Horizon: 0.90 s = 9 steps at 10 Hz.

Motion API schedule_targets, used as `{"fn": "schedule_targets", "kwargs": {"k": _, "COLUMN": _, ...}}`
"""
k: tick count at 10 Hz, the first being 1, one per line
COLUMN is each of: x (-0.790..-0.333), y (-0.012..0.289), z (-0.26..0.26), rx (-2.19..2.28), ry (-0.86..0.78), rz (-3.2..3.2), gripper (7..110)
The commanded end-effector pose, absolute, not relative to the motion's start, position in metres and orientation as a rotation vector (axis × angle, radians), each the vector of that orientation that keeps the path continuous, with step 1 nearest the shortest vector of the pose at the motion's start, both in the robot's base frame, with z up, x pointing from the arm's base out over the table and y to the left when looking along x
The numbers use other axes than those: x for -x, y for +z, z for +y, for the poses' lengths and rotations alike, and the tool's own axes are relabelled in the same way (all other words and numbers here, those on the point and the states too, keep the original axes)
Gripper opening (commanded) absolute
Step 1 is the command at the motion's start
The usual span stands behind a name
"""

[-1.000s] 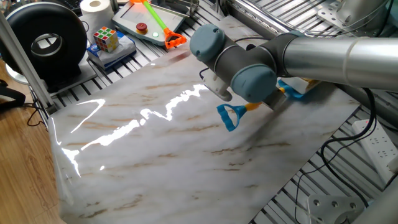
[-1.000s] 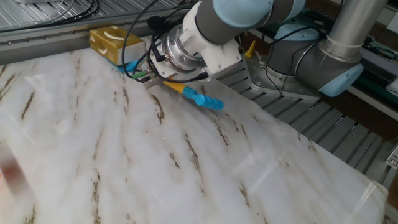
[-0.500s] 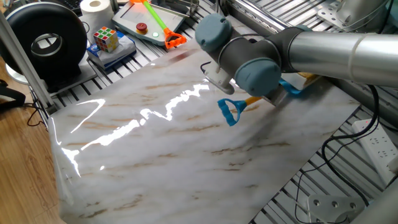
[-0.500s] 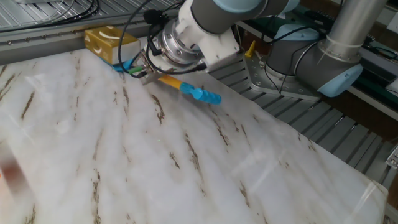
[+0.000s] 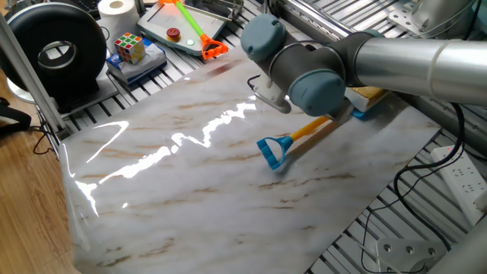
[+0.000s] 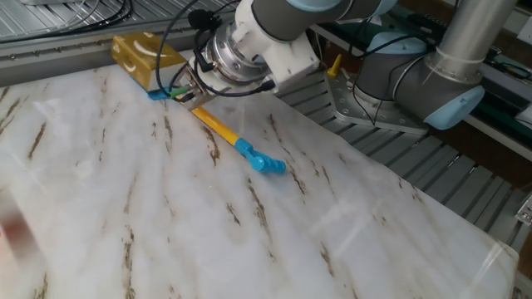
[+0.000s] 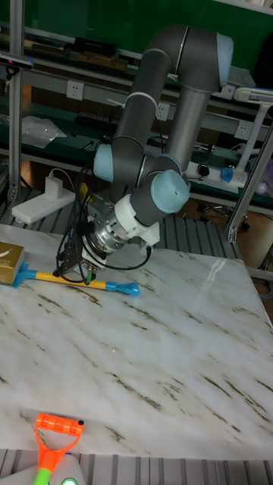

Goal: Use a shovel to scoop up an object

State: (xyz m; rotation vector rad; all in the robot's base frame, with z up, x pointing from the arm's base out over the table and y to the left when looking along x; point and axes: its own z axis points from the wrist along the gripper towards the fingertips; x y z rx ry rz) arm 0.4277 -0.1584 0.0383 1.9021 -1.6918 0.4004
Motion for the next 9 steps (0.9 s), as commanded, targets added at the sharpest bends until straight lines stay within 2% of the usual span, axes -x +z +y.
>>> {"fn": "schedule_targets", "kwargs": {"k": 1, "x": -0.433, "y": 0.056, "z": -0.146, "rx": -1.945, "ry": 0.322, "rz": -1.679, "gripper": 88}}
{"fn": "schedule_targets", "kwargs": {"k": 2, "x": -0.453, "y": 0.086, "z": -0.129, "rx": -1.974, "ry": 0.32, "rz": -1.727, "gripper": 88}}
{"fn": "schedule_targets", "kwargs": {"k": 3, "x": -0.476, "y": 0.119, "z": -0.119, "rx": -1.975, "ry": 0.392, "rz": -1.789, "gripper": 88}}
{"fn": "schedule_targets", "kwargs": {"k": 4, "x": -0.495, "y": 0.139, "z": -0.102, "rx": -1.977, "ry": 0.454, "rz": -1.878, "gripper": 88}}
{"fn": "schedule_targets", "kwargs": {"k": 5, "x": -0.508, "y": 0.139, "z": -0.086, "rx": -1.945, "ry": 0.494, "rz": -2.012, "gripper": 88}}
{"fn": "schedule_targets", "kwargs": {"k": 6, "x": -0.526, "y": 0.124, "z": -0.068, "rx": -1.962, "ry": 0.461, "rz": -2.087, "gripper": 66}}
{"fn": "schedule_targets", "kwargs": {"k": 9, "x": -0.582, "y": 0.098, "z": -0.058, "rx": -1.795, "ry": 0.541, "rz": -2.348, "gripper": 66}}
